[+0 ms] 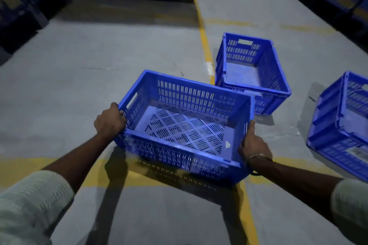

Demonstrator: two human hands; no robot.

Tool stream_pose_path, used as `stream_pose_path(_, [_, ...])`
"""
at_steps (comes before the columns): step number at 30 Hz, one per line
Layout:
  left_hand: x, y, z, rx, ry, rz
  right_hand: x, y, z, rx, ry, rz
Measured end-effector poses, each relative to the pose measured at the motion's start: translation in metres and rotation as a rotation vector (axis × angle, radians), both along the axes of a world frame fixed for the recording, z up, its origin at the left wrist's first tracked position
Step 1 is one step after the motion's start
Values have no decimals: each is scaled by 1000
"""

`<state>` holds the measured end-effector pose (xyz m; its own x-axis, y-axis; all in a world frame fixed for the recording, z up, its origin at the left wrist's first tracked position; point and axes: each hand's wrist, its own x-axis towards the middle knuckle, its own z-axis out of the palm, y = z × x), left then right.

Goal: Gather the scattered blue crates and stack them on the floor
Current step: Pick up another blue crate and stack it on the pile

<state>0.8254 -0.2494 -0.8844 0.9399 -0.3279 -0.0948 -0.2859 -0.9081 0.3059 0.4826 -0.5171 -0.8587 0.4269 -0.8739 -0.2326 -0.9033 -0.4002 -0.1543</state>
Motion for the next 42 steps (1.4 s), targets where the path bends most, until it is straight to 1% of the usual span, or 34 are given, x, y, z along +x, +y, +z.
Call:
stream_pose_path(5, [-8, 69, 11, -56, -58, 109, 47, -10, 18, -116, -39, 207])
stream_pose_path(8, [-26, 108, 21, -84, -57, 175, 72, -10, 43, -145, -53, 312])
stream_pose_path(10, [-37, 136, 31, -98, -56, 220, 91, 4, 57, -155, -54, 366])
stream_pose_path(15, [-56, 204, 65, -158, -69, 393, 139, 53, 78, -218, -101, 431])
stream_pose_path(20, [-91, 276, 99, -217, -80, 523, 197, 105, 106, -258, -143, 474])
stream_pose_path(24, [-107, 340, 124, -271, -148, 643, 237, 162, 133, -272, -224, 592])
stream_pose_path(28, [-126, 403, 144, -276, -210, 765, 270, 227, 158, -300, -297, 755])
stream_pose_path(31, [-149, 447, 166, -308, -253, 855, 293, 277, 185, -275, -378, 857])
stream_pose_path(36, [-190, 521, 218, -275, -337, 1008, 315, 370, 203, -203, -462, 955])
stream_pose_path(39, [-215, 566, 230, -300, -398, 1115, 328, 428, 202, -83, -537, 1008])
stream_pose_path(42, [-239, 602, 224, -378, -430, 1265, 339, 478, 201, 58, -592, 1060])
